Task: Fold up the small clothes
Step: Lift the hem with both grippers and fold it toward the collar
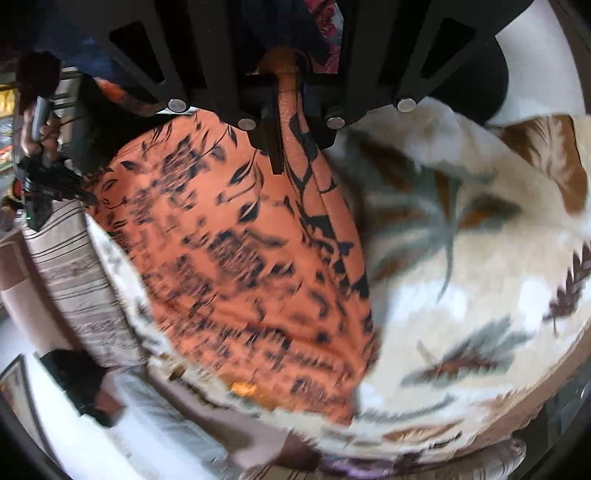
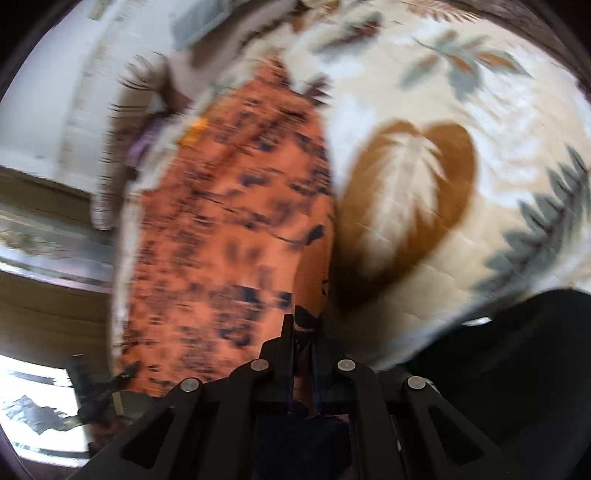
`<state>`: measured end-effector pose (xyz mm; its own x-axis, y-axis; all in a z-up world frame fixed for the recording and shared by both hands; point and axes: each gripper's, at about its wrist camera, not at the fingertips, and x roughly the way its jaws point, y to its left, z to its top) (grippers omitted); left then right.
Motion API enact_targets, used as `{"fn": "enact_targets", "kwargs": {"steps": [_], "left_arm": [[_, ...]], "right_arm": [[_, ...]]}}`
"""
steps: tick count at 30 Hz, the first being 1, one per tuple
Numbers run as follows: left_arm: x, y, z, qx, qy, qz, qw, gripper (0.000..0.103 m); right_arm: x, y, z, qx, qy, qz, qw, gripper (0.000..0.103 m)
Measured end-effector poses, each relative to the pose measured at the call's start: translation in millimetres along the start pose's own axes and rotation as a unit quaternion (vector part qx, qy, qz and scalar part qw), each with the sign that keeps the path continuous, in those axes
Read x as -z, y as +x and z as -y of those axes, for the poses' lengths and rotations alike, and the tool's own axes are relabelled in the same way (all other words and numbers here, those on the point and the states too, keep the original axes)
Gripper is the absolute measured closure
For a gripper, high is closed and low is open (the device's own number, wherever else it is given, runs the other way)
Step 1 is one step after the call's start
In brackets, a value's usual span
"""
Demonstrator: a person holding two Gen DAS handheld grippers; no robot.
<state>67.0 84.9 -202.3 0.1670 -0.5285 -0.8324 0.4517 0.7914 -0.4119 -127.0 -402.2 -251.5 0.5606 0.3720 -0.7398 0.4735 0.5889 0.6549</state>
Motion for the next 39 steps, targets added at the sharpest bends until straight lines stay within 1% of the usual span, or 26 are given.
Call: {"fn": "enact_targets", "kwargs": {"steps": [2, 4, 7, 9, 11, 15, 16, 18, 19, 21, 24, 25, 27, 28, 29, 31, 32, 33, 34, 35, 36, 37, 38, 39], "left_arm": [[-14.8, -14.8, -2.0, 0.021, -0.004, 0.016, 0.9996, 0.095], [-32.8, -26.4, -4.9, 0.035, -0.008, 0.032, 0.9988, 0.095], [-68.2, -38.3, -10.5, 0.048, -0.02, 0.057, 0.997, 0.095], [-97.4, -40.2, -15.7, 0.055, -0.03, 0.069, 0.9956, 0.095], [-130.0, -35.8, -19.7, 0.053, -0.036, 0.079, 0.9948, 0.095], [-202.1, -6.7, -27.6, 0.039, -0.061, 0.083, 0.9939, 0.095], [-226.3, 7.9, -31.6, 0.031, -0.069, 0.082, 0.9937, 0.095], [-257.4, 36.3, -40.2, 0.02, -0.087, 0.073, 0.9933, 0.095], [-267.8, 49.0, -42.9, 0.014, -0.096, 0.07, 0.9929, 0.095], [-290.7, 82.9, -48.2, -0.014, -0.108, 0.064, 0.9919, 0.095], [-304.6, 120.8, -55.2, -0.05, -0.119, 0.052, 0.9903, 0.094], [-305.6, 132.3, -59.6, -0.059, -0.127, 0.046, 0.9891, 0.094], [-302.3, 146.7, -69.8, -0.06, -0.14, 0.038, 0.9876, 0.092], [-299.8, 149.7, -75.2, -0.052, -0.149, 0.037, 0.9868, 0.091], [-297.0, 148.1, -81.0, -0.034, -0.16, 0.042, 0.9856, 0.09], [-294.5, 137.3, -91.2, -0.004, -0.178, 0.057, 0.9824, 0.085], [-293.0, 128.4, -96.8, 0.009, -0.188, 0.069, 0.9797, 0.078], [-290.4, 118.9, -99.4, 0.017, -0.194, 0.085, 0.9772, 0.067], [-288.4, 106.8, -102.3, 0.013, -0.199, 0.107, 0.9739, 0.057], [-284.5, 90.7, -105.8, -0.006, -0.208, 0.14, 0.968, 0.035], [-278.1, 73.3, -109.5, -0.021, -0.22, 0.179, 0.9587, 0.026], [-272.0, 62.9, -110.7, -0.025, -0.227, 0.203, 0.9522, 0.025], [-264.9, 52.6, -110.2, -0.027, -0.232, 0.218, 0.9475, 0.025], [-258.3, 47.6, -103.9, -0.028, -0.224, 0.214, 0.9504, 0.026]], "right_arm": [[-14.2, -10.6, -9.5, -0.043, 0.0, 0.014, 0.999, 0.096], [-32.5, -15.5, -22.0, -0.07, 0.001, 0.029, 0.997, 0.096], [-62.7, -21.0, -33.6, -0.096, 0.001, 0.051, 0.994, 0.096], [-87.7, -22.5, -43.8, -0.103, -0.001, 0.07, 0.992, 0.096], [-117.8, -22.8, -50.4, -0.108, -0.002, 0.094, 0.99, 0.096], [-185.2, -12.1, -54.7, -0.107, 0.014, 0.134, 0.985, 0.096], [-204.8, -2.9, -55.2, -0.103, 0.021, 0.139, 0.985, 0.096], [-240.0, 20.3, -51.8, -0.1, 0.045, 0.143, 0.984, 0.096], [-257.7, 37.2, -50.3, -0.091, 0.052, 0.146, 0.984, 0.096], [-281.7, 64.9, -45.9, -0.08, 0.064, 0.151, 0.983, 0.096], [-302.9, 106.7, -33.3, -0.068, 0.09, 0.146, 0.983, 0.095], [-305.9, 120.1, -28.3, -0.058, 0.104, 0.144, 0.982, 0.092], [-312.5, 138.8, -16.8, -0.044, 0.127, 0.133, 0.982, 0.091], [-314.0, 144.3, -10.8, -0.045, 0.136, 0.125, 0.982, 0.091], [-313.7, 146.0, -4.5, -0.05, 0.146, 0.122, 0.98, 0.091], [-310.7, 137.3, 4.5, -0.069, 0.156, 0.133, 0.976, 0.09], [-308.5, 128.1, 6.9, -0.073, 0.155, 0.144, 0.975, 0.089], [-307.3, 119.1, 8.2, -0.07, 0.153, 0.155, 0.974, 0.086], [-304.8, 106.2, 10.8, -0.066, 0.152, 0.173, 0.971, 0.075], [-302.0, 94.9, 13.6, -0.068, 0.154, 0.188, 0.968, 0.046], [-297.9, 82.8, 15.3, -0.068, 0.161, 0.203, 0.963, 0.012], [-291.9, 70.0, 12.5, -0.058, 0.164, 0.223, 0.959, 0.011], [-287.4, 61.0, 5.5, -0.053, 0.149, 0.233, 0.96, 0.011], [-283.8, 56.6, -9.3, -0.047, 0.112, 0.222, 0.967, 0.011]]}}
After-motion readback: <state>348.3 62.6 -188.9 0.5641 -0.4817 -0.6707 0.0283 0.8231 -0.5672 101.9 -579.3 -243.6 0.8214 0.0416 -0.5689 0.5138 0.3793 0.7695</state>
